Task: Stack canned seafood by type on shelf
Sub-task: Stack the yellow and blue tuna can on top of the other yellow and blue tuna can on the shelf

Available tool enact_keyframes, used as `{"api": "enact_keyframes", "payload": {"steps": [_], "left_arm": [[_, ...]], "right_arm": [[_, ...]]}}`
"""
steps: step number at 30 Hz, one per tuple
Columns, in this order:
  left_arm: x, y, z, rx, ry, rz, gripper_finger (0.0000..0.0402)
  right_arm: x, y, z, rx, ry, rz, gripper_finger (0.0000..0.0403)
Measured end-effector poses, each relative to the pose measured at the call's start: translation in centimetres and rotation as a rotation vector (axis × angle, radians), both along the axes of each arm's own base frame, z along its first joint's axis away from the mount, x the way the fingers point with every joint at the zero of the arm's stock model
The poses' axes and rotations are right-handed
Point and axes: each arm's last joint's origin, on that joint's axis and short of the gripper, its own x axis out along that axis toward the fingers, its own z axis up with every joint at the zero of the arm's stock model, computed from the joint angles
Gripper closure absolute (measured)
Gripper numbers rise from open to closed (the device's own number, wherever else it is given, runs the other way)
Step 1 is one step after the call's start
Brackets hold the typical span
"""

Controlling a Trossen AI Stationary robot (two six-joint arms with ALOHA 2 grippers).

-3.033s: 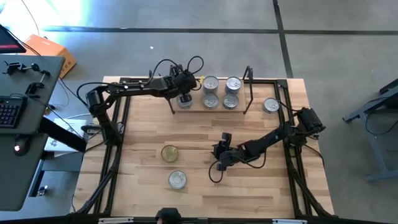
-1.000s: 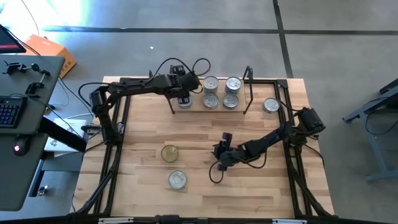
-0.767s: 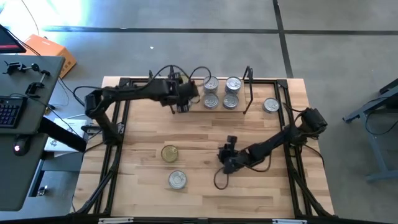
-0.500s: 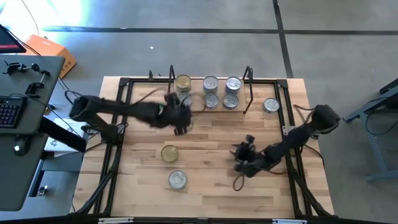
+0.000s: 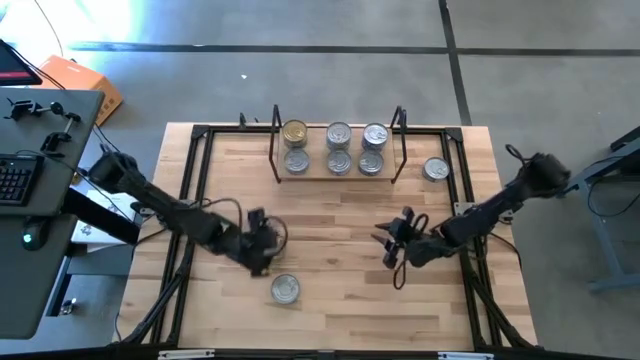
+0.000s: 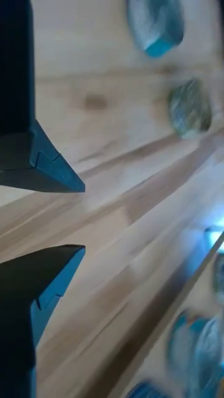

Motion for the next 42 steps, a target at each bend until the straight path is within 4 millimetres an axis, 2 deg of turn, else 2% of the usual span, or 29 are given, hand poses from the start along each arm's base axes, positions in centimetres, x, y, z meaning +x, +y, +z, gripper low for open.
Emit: {"api": "enact_keyframes", "payload": {"steps": [5, 7, 10, 14, 18, 21, 26, 30, 33, 37, 42], "left_arm": [[-1.6, -2.7, -4.0, -0.374, 0.03, -0.033, 0.0149], [-1.9, -3.9, -5.5, -0.494, -0.019, -0.085, 0.0149], [-1.9, -4.8, -7.2, -0.585, -0.134, -0.125, 0.0152], [-0.7, -4.1, -9.3, -0.56, -0.187, -0.095, 0.0166], [1.2, -2.1, -10.9, -0.501, -0.176, -0.079, 0.0186], [2.5, 0.0, -11.3, -0.425, -0.202, -0.106, 0.0202], [4.2, 3.7, -10.6, -0.273, -0.31, -0.122, 0.0219], [5.1, 5.3, -9.1, -0.22, -0.365, -0.117, 0.0227], [5.2, 5.6, -8.5, -0.195, -0.34, -0.121, 0.0229], [5.1, 4.7, -6.8, -0.135, -0.28, -0.216, 0.023], [4.1, 3.7, -7.2, 0.057, -0.1, -0.454, 0.023]], "right_arm": [[2.3, -0.4, 0.4, -0.063, -0.089, 0.084, 0.0265], [3.1, -0.8, 0.3, -0.101, -0.124, 0.082, 0.0265], [4.3, -1.6, -0.1, -0.117, -0.177, 0.035, 0.0265], [5.3, -2.6, -1.2, -0.077, -0.213, -0.01, 0.0265], [5.7, -2.8, -2.0, -0.045, -0.197, 0.037, 0.0265], [5.8, -2.9, -2.1, -0.036, -0.196, 0.049, 0.0265], [5.9, -2.8, -1.9, -0.026, -0.212, 0.057, 0.0265], [5.9, -2.8, -2.0, -0.019, -0.212, 0.062, 0.0265], [5.9, -2.8, -2.0, -0.015, -0.213, 0.061, 0.0265], [5.9, -2.8, -2.0, 0.017, -0.225, 0.046, 0.0265], [5.9, -2.8, -2.0, 0.012, -0.223, 0.048, 0.0265]]}}
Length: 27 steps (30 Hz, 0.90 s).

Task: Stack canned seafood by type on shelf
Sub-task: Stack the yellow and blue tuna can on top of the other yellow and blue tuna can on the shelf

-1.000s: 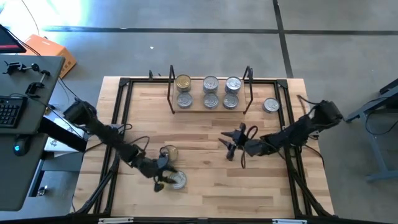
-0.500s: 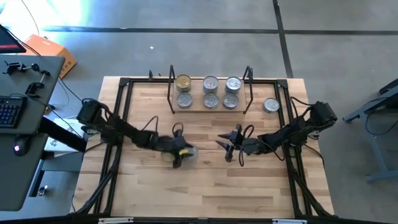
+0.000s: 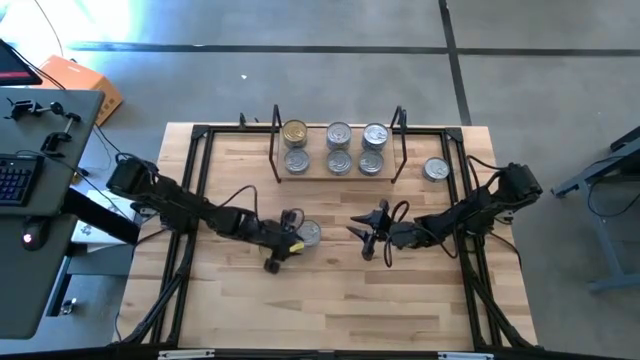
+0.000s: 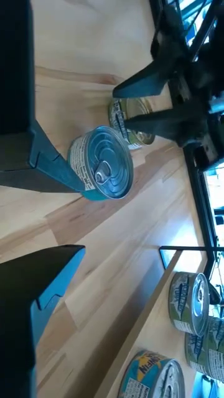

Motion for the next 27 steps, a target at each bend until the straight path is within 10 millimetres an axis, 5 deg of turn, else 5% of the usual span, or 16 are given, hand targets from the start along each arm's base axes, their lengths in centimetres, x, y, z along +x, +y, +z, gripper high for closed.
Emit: {"api": "enact_keyframes", "payload": {"steps": [6, 10, 15, 21, 27], "left_arm": [[-0.1, 0.3, -1.9, 0.109, 0.09, -0.063, 0.023], [0.5, 0.9, -2.7, 0.12, 0.098, -0.035, 0.024], [1.3, 1.4, -2.8, 0.113, 0.029, 0.0, 0.029], [1.8, 2.2, -2.6, 0.097, -0.022, 0.026, 0.0385], [2.4, 2.7, -1.8, 0.028, -0.115, 0.083, 0.0387]], "right_arm": [[0.0, -0.1, 0.0, -0.014, 0.005, 0.002, 0.0265], [0.1, 0.5, 0.0, -0.077, 0.036, 0.181, 0.0265], [0.7, 1.3, 0.6, -0.193, 0.038, 0.443, 0.0265], [2.7, 1.9, 2.4, -0.369, 0.034, 0.517, 0.0263], [4.6, 1.5, 3.3, -0.469, 0.23, 0.515, 0.0217]]}}
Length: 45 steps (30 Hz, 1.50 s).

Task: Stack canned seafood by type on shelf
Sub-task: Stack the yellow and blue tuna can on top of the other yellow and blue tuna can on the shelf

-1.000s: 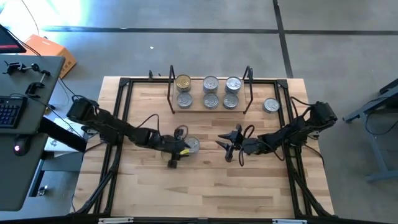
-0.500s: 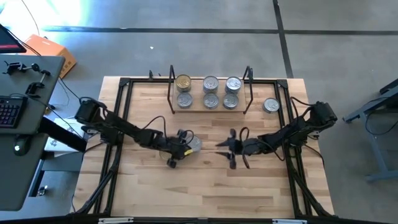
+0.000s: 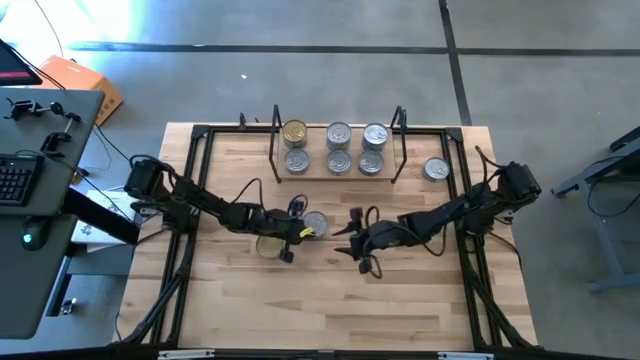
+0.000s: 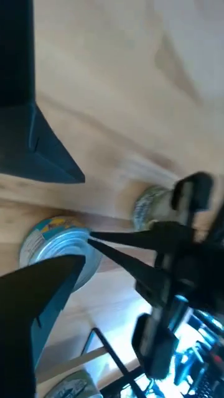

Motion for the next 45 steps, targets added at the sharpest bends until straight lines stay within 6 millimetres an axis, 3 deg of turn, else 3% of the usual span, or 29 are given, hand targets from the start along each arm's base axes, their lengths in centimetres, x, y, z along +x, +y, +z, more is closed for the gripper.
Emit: {"api": "enact_keyframes", "payload": {"steps": [6, 12, 19, 23, 29, 38, 45], "left_arm": [[0.5, 0.4, 0.9, -0.073, -0.099, 0.051, 0.04], [0.4, -0.1, 0.6, -0.051, -0.07, 0.016, 0.0397], [-0.4, -0.7, -0.4, 0.023, 0.059, -0.059, 0.0334], [-0.7, -0.5, -0.7, 0.158, 0.097, -0.045, 0.0296], [-0.5, -0.5, -0.4, 0.236, 0.075, -0.065, 0.028], [-0.4, 0.3, -1.5, 0.274, 0.131, -0.06, 0.0287], [0.3, 1.0, -2.5, 0.25, 0.099, -0.053, 0.0372]], "right_arm": [[1.4, -0.7, -1.0, -0.145, 0.093, 0.034, 0.0159], [3.1, -0.6, -3.2, -0.286, 0.153, -0.039, 0.0152], [3.5, 0.8, -2.6, -0.27, 0.11, -0.118, 0.0155], [3.3, 1.5, -2.4, -0.233, 0.096, -0.12, 0.0155], [3.0, 2.4, -2.4, -0.224, 0.093, -0.1, 0.0155], [2.9, 2.7, -2.4, -0.215, 0.091, -0.097, 0.0155], [3.0, 2.3, -2.6, -0.205, 0.124, -0.053, 0.0155]]}}
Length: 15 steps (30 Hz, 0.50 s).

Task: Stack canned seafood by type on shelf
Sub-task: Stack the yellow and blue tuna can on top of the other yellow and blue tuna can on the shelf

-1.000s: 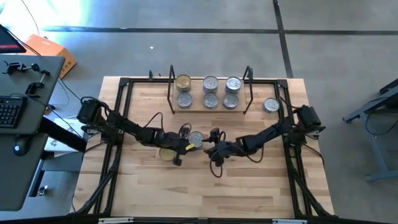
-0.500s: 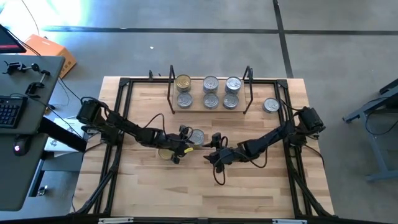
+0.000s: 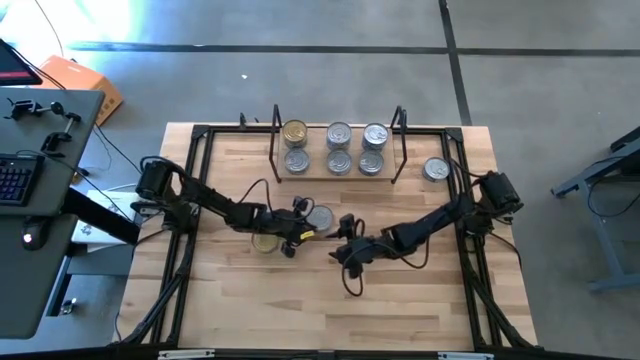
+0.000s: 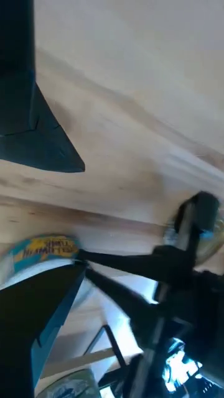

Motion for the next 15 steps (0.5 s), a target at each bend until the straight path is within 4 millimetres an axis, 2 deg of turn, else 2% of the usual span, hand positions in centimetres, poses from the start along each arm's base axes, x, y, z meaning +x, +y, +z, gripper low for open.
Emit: {"api": "enact_keyframes", "payload": {"steps": [2, 9, 15], "left_arm": [[0.1, -0.2, 0.3, -0.011, -0.032, -0.007, 0.0393], [1.5, -0.6, 2.2, -0.078, -0.123, -0.031, 0.0399], [2.6, -0.7, 3.3, -0.1, -0.169, -0.033, 0.04]], "right_arm": [[-0.1, -0.3, -0.2, -0.027, 0.031, 0.006, 0.0155], [-0.2, -0.8, -0.3, -0.194, 0.062, -0.019, 0.0155], [-0.2, -0.9, -0.3, -0.243, 0.063, -0.026, 0.0155]]}}
